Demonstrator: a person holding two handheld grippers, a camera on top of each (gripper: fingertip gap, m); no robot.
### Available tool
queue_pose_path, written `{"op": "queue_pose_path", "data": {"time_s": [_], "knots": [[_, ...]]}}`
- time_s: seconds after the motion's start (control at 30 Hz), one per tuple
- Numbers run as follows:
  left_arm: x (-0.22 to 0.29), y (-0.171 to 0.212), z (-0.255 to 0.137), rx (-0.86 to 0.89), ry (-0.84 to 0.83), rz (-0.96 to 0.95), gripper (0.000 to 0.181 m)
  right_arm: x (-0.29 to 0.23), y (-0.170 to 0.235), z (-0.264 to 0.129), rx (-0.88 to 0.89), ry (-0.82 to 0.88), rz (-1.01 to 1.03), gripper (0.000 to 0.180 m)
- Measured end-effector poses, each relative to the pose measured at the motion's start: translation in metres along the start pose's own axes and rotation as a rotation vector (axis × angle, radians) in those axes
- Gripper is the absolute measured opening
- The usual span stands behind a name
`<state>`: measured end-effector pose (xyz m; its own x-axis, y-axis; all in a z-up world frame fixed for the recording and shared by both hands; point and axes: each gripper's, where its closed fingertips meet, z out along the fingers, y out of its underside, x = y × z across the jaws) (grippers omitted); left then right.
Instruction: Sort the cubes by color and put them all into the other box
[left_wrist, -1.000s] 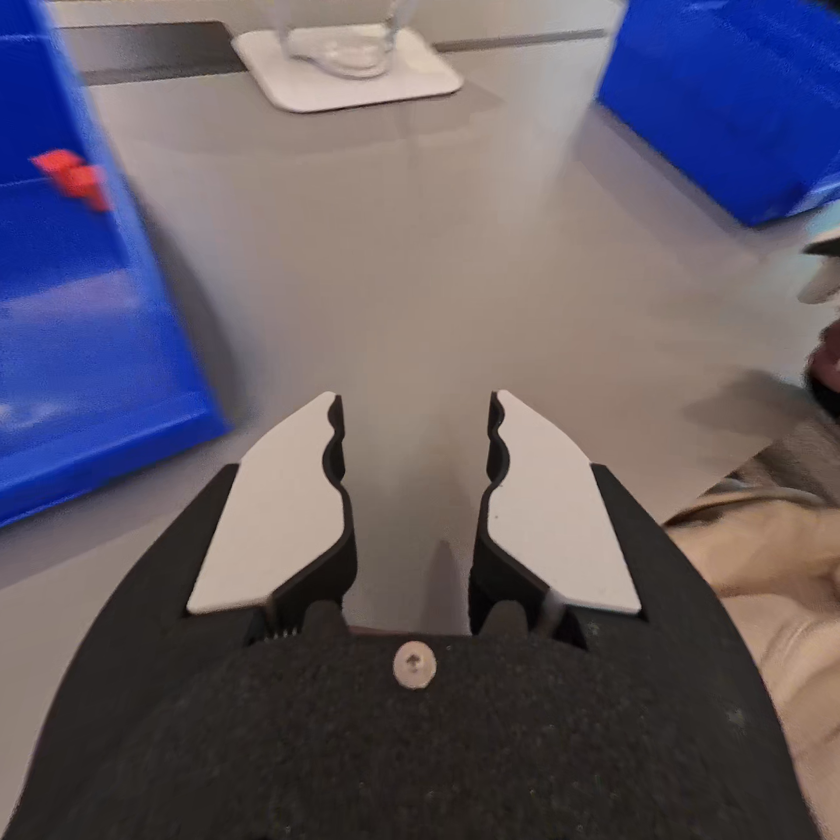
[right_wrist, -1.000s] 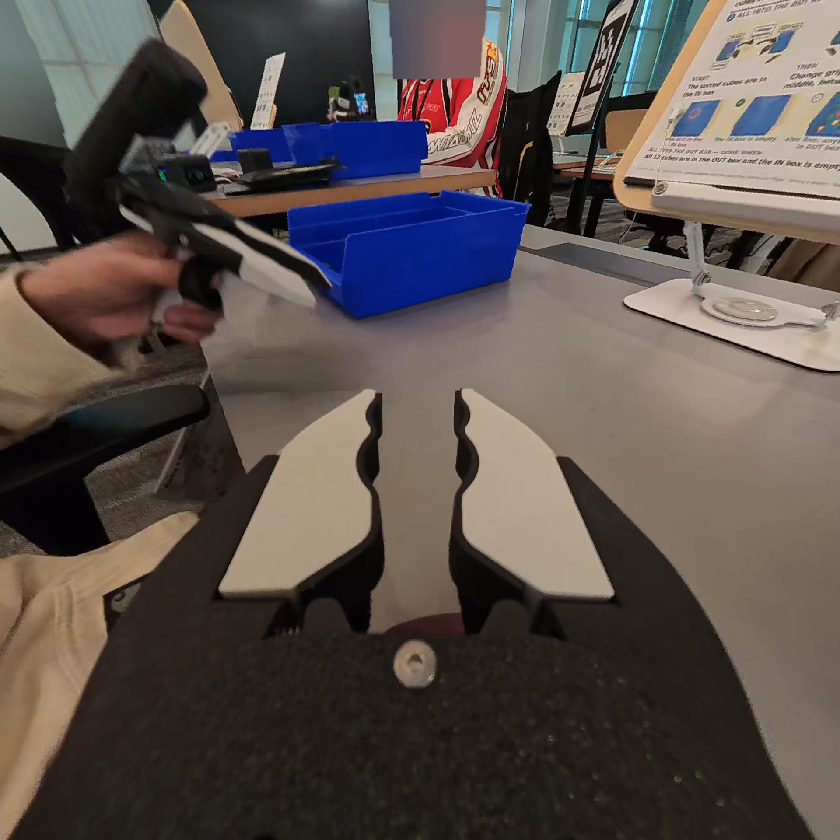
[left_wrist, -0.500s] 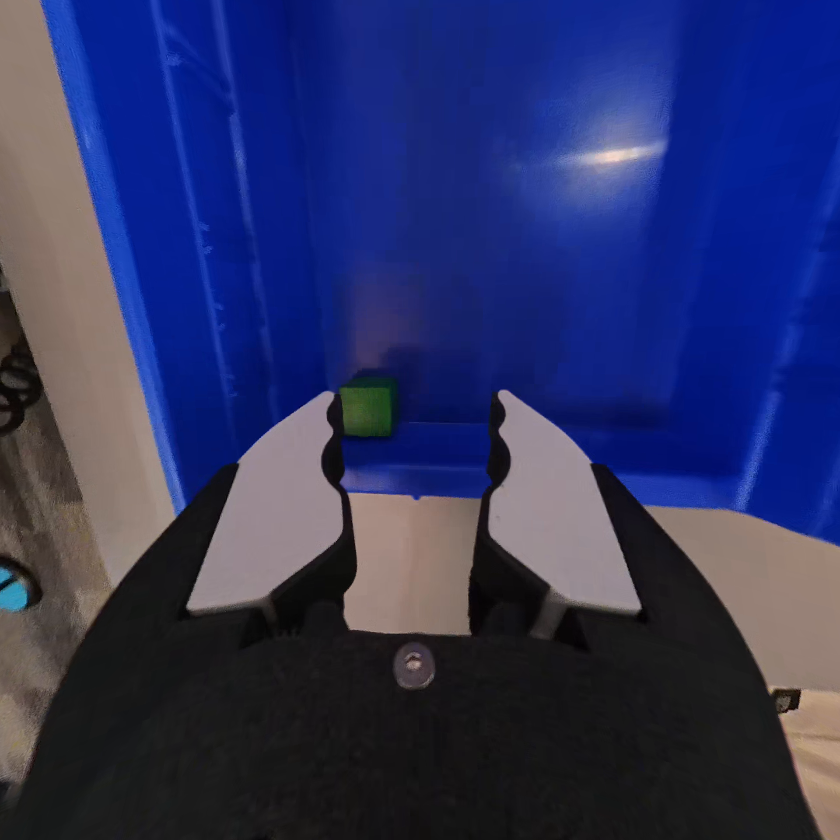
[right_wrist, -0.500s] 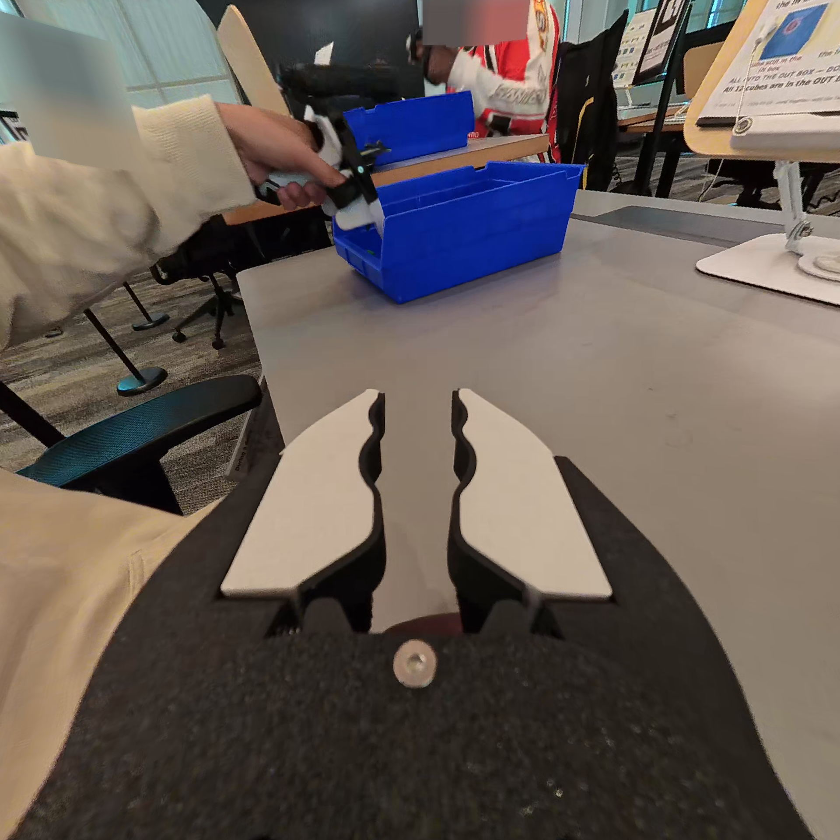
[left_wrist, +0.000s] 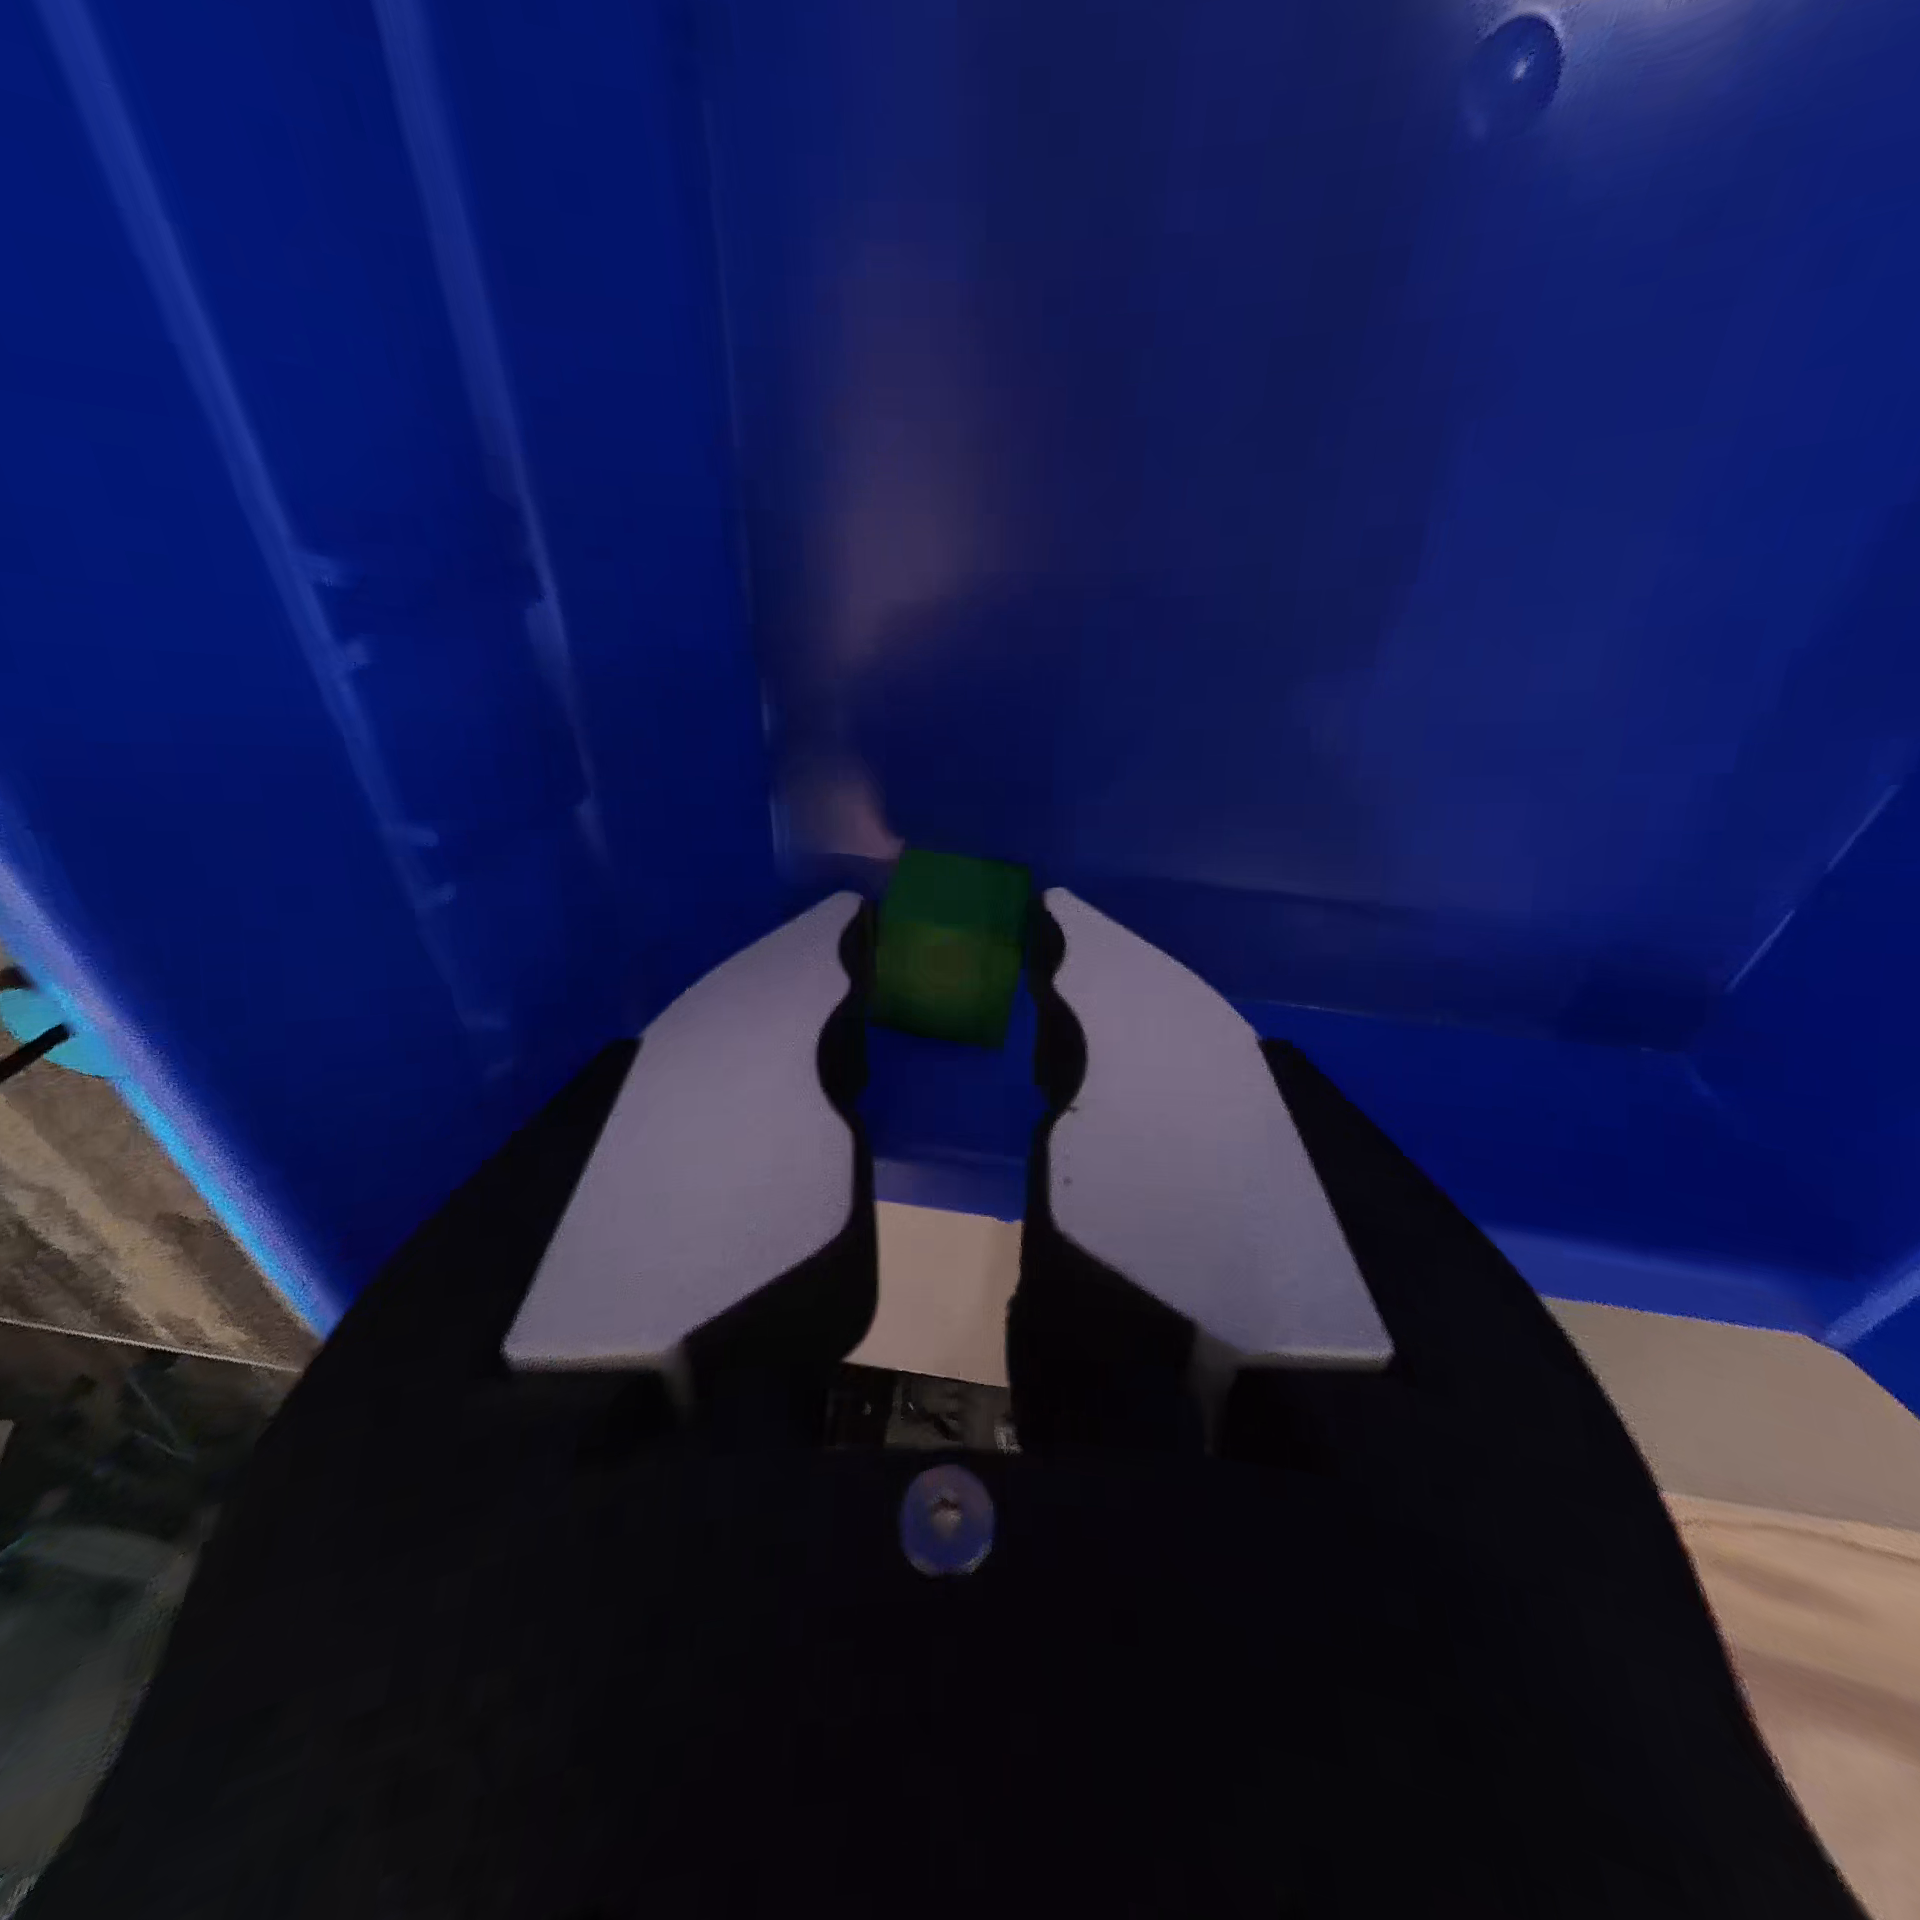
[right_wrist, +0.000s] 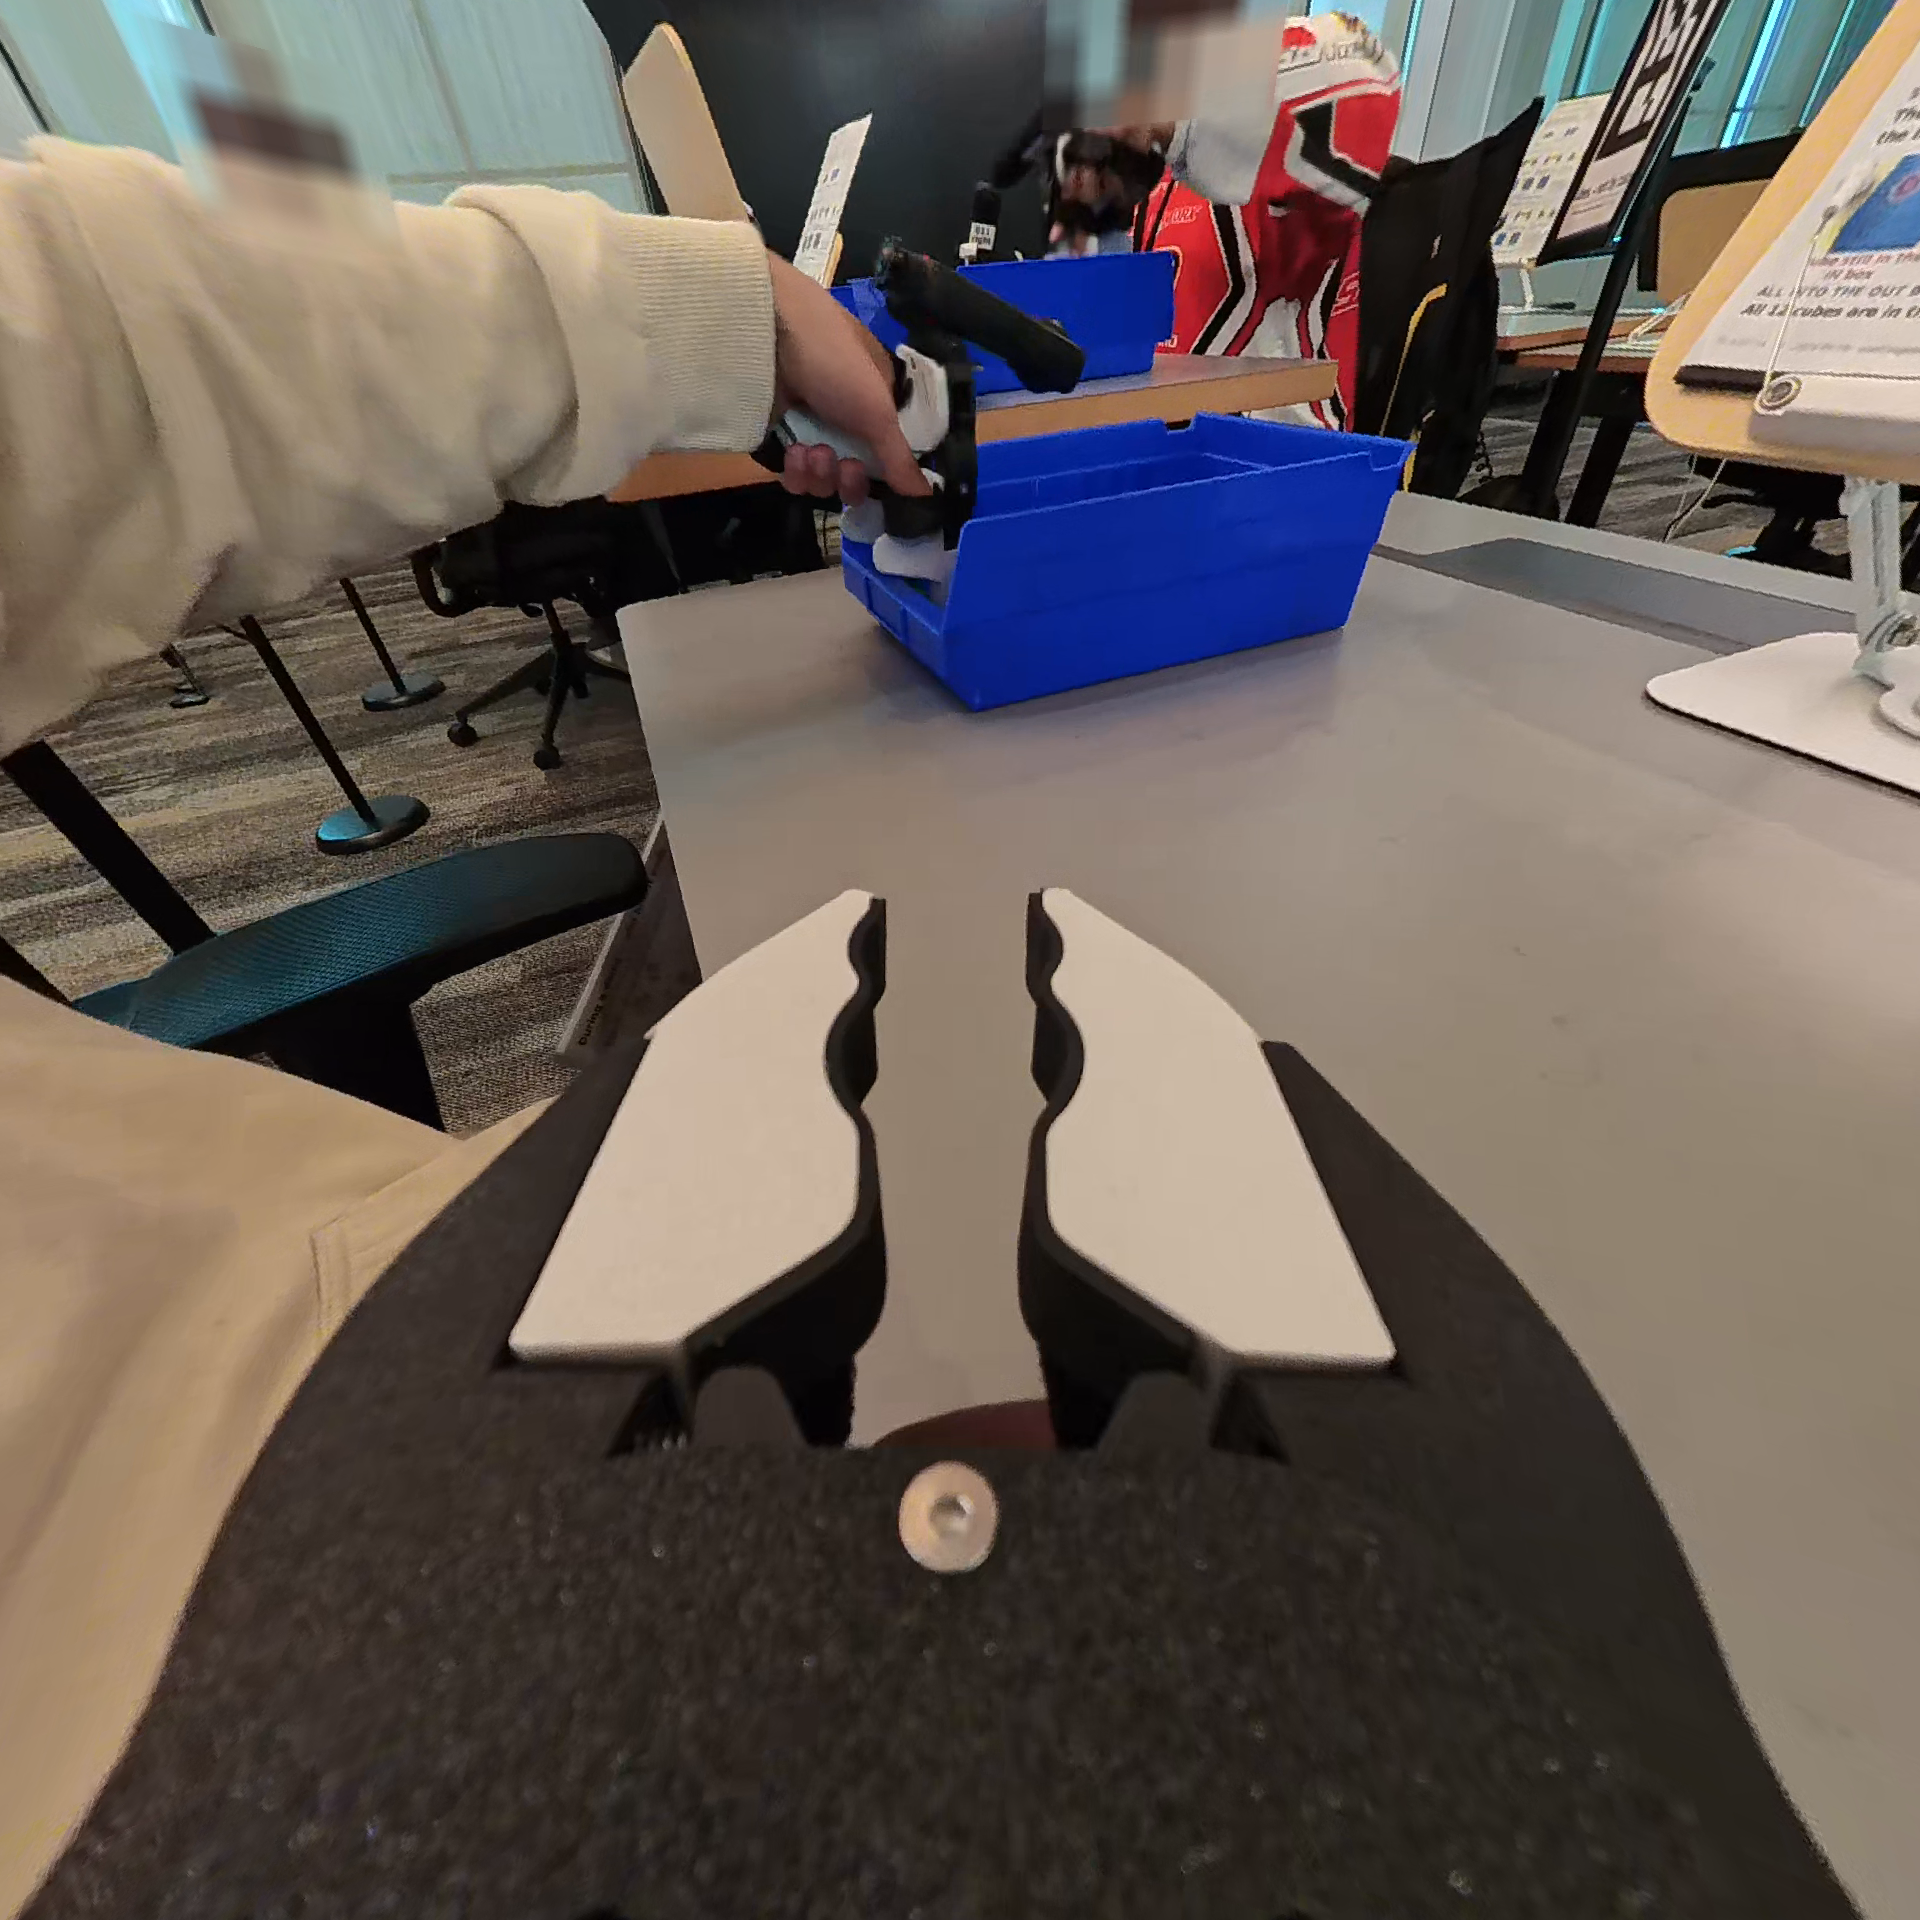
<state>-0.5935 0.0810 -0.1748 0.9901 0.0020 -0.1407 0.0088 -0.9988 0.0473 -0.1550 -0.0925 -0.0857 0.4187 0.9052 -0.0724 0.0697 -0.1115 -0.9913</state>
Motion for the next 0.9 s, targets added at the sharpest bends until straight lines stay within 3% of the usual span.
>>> {"op": "queue_pose_path", "data": {"time_s": [0.2,0.37,0.5,0.57,0.73,0.9], "knots": [[0.015,-0.002,-0.005,0.009,0.13,0.044,0.027,0.002,0.003,0.0,-0.009,0.007,-0.009,0.025],[0.054,-0.029,-0.06,0.372,0.263,0.221,0.027,0.013,0.005,-0.002,0.001,0.041,-0.011,0.025],[0.102,-0.025,-0.108,0.698,0.379,0.352,0.027,0.034,0.006,-0.004,0.015,0.097,0.017,0.024],[0.112,-0.02,-0.112,0.788,0.339,0.371,0.027,0.042,0.004,-0.007,0.036,0.106,0.06,0.024],[0.095,-0.018,-0.1,0.968,0.062,0.281,0.027,0.057,-0.001,-0.016,0.051,0.166,0.133,0.024],[0.091,-0.009,-0.093,1.064,0.085,0.231,0.027,0.064,0.002,-0.016,0.018,0.251,0.09,0.024]]}}
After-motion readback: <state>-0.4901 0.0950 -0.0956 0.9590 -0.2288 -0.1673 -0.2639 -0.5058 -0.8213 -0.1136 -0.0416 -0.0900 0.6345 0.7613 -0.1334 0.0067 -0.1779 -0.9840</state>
